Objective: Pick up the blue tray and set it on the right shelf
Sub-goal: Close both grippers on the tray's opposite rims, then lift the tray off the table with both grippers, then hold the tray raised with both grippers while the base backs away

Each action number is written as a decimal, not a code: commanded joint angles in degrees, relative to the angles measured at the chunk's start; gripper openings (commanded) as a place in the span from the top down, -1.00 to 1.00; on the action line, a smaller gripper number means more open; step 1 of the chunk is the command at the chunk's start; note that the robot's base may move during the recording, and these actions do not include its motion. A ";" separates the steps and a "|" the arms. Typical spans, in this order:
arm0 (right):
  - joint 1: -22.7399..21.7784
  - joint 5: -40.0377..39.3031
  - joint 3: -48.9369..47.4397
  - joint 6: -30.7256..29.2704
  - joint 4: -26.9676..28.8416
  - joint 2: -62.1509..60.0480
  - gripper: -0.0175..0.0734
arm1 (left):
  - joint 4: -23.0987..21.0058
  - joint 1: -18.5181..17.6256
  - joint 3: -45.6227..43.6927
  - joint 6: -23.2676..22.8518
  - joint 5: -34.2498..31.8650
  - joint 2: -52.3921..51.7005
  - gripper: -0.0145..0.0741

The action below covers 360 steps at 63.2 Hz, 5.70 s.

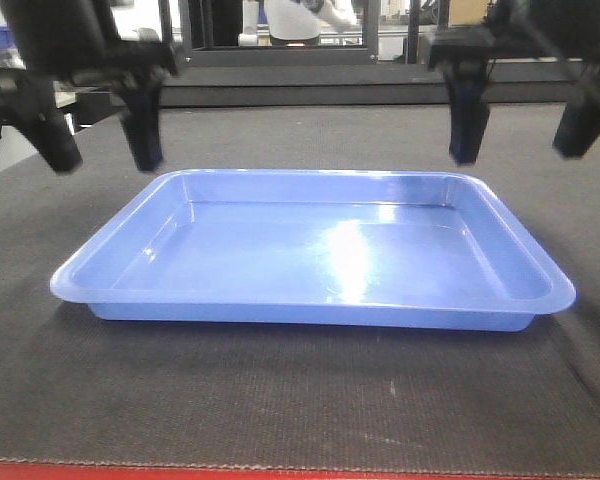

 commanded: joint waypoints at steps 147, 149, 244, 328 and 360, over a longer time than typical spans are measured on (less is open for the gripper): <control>6.52 5.39 4.60 -0.20 -1.43 -29.46 0.49 | 6.11 -8.92 3.42 -8.20 15.04 -28.49 0.77; 7.06 5.61 3.77 -0.20 -1.61 -29.27 0.49 | 6.29 -9.20 3.39 -8.60 15.38 -28.59 0.76; 7.79 11.80 -1.83 -0.20 -3.45 -25.77 0.49 | 7.14 -10.42 3.39 -10.55 15.28 -28.59 0.78; 7.68 11.81 -1.83 -0.20 -3.45 -24.54 0.49 | 2.04 -10.42 3.39 -10.55 15.28 -28.59 0.78; 7.68 11.81 -1.83 -0.20 -3.45 -24.54 0.49 | 2.00 -10.42 3.39 -10.55 15.28 -28.59 0.78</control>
